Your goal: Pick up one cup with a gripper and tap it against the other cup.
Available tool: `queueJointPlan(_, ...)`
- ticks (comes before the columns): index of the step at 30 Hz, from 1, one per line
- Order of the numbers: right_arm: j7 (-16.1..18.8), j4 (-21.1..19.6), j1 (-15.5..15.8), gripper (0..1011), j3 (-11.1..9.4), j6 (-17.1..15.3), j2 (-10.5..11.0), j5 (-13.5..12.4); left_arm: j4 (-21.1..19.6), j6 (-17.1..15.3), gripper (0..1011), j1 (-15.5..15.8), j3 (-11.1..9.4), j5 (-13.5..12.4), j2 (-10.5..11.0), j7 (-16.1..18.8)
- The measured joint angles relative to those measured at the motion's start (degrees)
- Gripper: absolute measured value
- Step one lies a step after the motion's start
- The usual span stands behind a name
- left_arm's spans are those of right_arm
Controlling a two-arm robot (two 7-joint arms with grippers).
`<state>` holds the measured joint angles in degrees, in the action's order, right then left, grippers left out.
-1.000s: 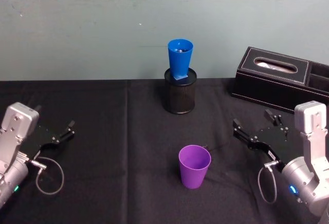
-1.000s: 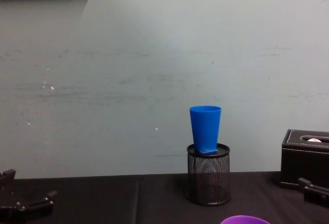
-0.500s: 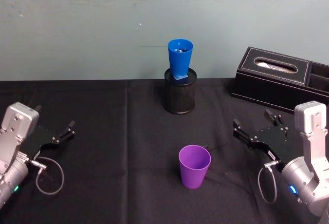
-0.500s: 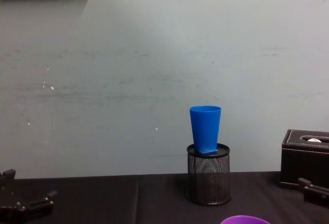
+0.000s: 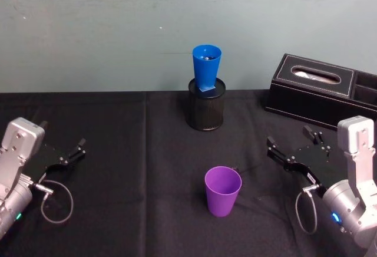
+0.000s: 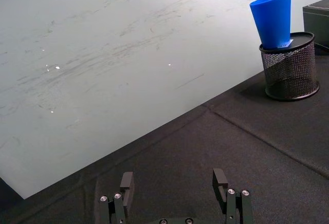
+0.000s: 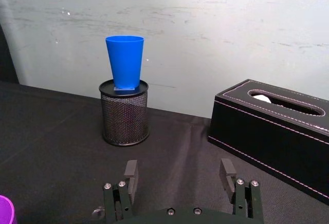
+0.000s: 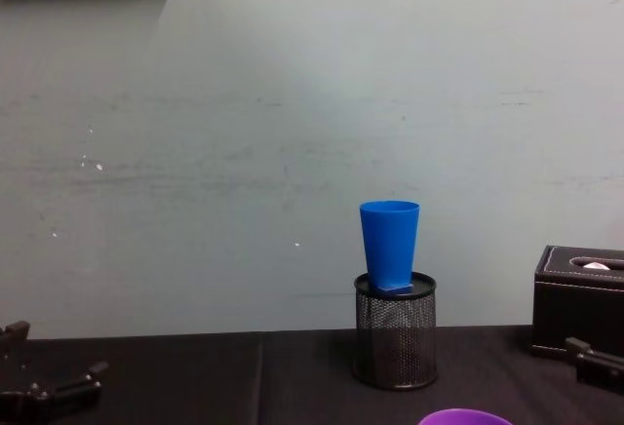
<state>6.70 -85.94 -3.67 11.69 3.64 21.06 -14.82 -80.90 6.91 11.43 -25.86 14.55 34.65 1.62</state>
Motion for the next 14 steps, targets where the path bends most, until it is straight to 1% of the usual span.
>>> queueJointPlan(14, 0.0, 0.0, 0.0, 1003, 0.0, 0.0, 0.0, 0.0, 0.0, 0.0, 1000, 0.0, 0.0, 0.0, 0.0, 0.0)
